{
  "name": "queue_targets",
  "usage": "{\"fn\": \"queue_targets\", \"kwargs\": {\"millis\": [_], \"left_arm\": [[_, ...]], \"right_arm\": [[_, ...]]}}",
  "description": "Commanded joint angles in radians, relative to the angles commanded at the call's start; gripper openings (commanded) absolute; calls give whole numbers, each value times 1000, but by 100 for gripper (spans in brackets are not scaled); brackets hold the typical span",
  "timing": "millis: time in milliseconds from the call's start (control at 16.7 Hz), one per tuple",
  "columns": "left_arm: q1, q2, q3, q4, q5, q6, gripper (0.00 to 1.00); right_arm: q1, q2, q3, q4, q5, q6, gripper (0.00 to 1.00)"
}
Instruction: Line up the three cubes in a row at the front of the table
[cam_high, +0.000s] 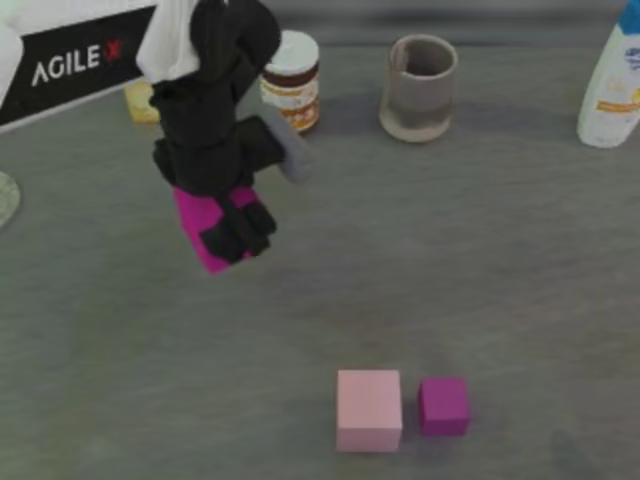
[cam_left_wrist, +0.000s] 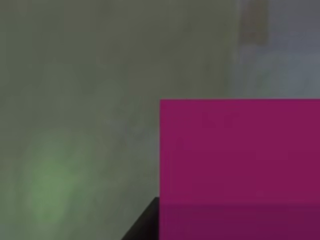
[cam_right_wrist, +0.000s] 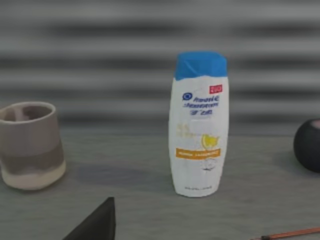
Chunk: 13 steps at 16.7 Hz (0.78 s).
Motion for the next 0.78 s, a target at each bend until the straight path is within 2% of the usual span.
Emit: {"fn": "queue_targets", "kwargs": {"millis": [480,780], "left_arm": [[-189,-359,-470,81,0,209,0],[-235,-440,-553,101,-1,259,0]], "right_arm": [[0,0,0,0,0,0,100],[0,0,0,0,0,0,100]]}}
